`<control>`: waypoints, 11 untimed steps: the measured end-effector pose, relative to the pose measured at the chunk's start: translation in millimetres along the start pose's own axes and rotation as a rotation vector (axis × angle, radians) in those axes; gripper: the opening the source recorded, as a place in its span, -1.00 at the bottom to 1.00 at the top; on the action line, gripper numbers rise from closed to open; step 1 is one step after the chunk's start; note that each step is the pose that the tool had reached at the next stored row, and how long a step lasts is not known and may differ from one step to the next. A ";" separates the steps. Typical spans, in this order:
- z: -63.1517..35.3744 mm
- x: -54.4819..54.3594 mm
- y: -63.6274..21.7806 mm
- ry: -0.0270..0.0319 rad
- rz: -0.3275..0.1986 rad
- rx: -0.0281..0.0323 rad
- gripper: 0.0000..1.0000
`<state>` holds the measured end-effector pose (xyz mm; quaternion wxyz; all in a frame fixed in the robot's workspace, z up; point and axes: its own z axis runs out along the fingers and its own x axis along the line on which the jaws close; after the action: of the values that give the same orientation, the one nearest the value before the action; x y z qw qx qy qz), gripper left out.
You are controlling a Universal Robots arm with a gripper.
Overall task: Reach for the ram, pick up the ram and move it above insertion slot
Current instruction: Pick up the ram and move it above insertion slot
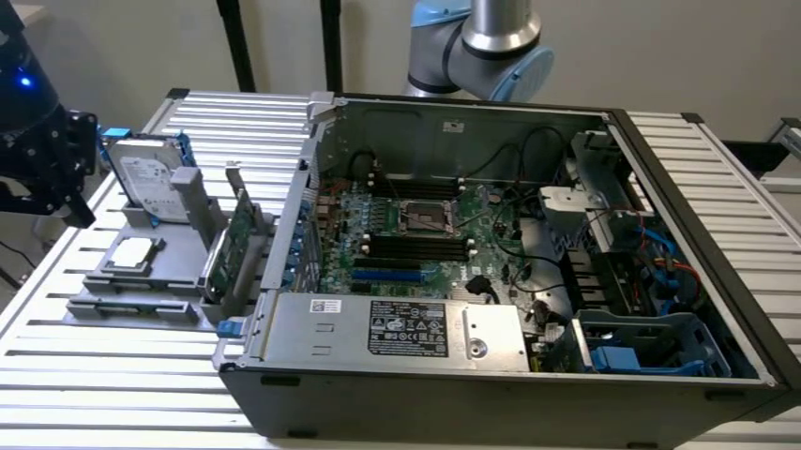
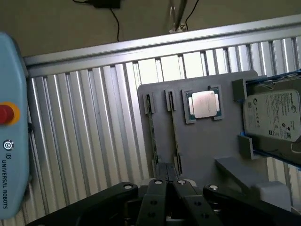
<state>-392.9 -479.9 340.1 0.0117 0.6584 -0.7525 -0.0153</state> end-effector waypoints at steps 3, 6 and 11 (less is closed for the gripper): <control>0.0 0.0 0.0 0.0016 -0.045 -0.0001 -0.79; 0.0 0.0 0.0 0.0018 -0.048 -0.0001 -0.79; 0.0 0.0 0.0 0.0018 -0.048 -0.0001 -0.79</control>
<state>-392.9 -479.9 340.1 0.0121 0.6762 -0.7365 -0.0150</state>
